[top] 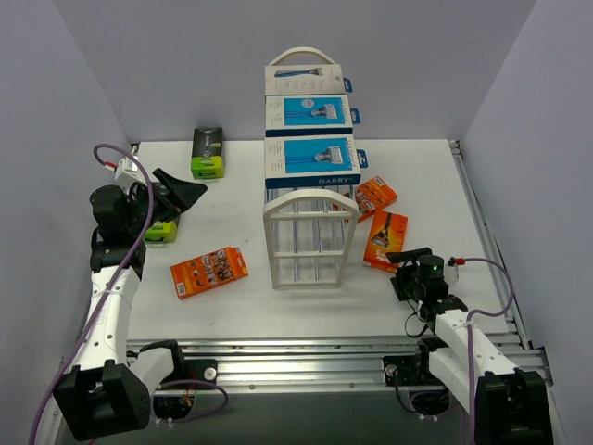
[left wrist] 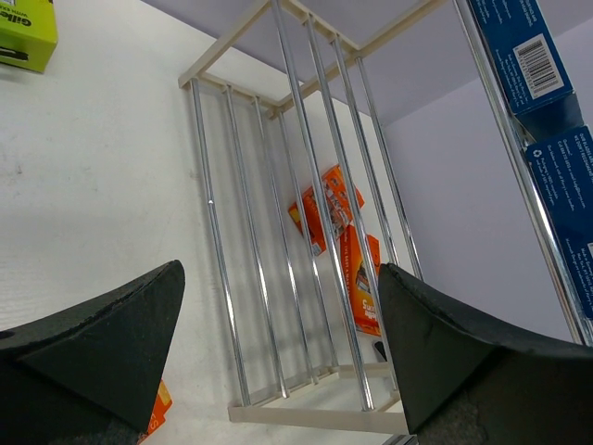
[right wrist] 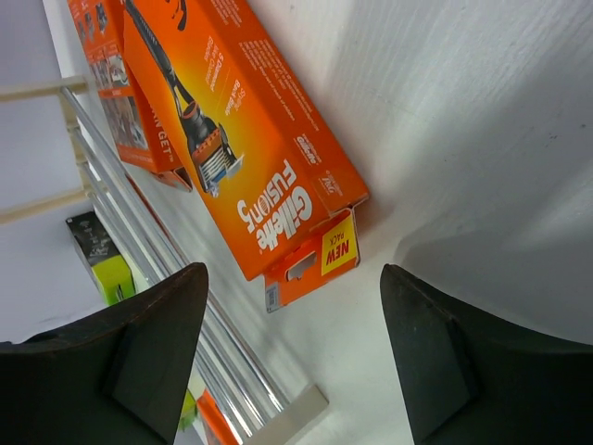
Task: Place and organize the shaving razors onto the shelf
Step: Grab a shaving razor with the right arm
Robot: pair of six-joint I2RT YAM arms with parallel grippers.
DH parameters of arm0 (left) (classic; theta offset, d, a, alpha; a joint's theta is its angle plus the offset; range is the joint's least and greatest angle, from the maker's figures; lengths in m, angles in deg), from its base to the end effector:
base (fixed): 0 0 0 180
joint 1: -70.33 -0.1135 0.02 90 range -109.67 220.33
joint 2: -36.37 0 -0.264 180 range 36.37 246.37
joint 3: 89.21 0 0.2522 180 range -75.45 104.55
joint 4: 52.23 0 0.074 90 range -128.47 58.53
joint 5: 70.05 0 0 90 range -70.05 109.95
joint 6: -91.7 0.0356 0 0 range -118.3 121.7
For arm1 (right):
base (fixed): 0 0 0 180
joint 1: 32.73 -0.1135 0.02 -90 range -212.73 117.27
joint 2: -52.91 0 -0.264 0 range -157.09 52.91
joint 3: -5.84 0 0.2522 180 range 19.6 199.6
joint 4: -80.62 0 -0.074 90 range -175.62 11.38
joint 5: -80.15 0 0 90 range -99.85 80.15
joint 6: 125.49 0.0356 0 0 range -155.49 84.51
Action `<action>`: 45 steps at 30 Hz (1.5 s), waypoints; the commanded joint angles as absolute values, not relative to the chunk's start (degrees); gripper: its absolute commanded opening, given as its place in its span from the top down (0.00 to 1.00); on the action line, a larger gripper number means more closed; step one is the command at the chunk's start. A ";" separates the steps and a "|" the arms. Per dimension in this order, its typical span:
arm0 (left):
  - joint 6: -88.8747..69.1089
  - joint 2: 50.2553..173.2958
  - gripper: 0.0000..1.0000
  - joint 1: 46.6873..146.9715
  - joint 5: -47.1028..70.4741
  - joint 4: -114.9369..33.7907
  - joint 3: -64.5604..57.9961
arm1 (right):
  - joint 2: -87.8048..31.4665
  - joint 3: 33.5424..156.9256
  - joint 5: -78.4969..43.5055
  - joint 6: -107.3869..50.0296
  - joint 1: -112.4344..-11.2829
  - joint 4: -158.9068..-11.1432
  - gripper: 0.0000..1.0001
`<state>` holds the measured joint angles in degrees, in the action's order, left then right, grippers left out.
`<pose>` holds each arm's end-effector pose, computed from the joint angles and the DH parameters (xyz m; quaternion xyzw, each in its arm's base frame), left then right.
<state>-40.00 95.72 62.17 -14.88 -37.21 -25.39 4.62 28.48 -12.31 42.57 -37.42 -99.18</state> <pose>0.2388 0.0137 0.3414 -0.1359 0.7461 -0.3963 0.5175 0.1696 0.0154 0.1536 0.4970 0.6862 0.3646 0.3864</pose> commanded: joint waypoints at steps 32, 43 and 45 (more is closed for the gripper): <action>-43.65 98.16 0.06 59.35 -18.99 -44.79 -26.58 | 1.93 31.28 -14.77 38.97 -23.35 -104.00 0.98; -44.71 98.68 0.06 58.90 -20.04 -45.94 -26.94 | -8.77 40.07 -31.64 27.54 -5.07 -102.95 0.38; -44.88 98.77 0.06 58.82 -20.31 -46.20 -27.02 | -13.61 42.09 -36.38 24.64 -3.21 -102.85 0.35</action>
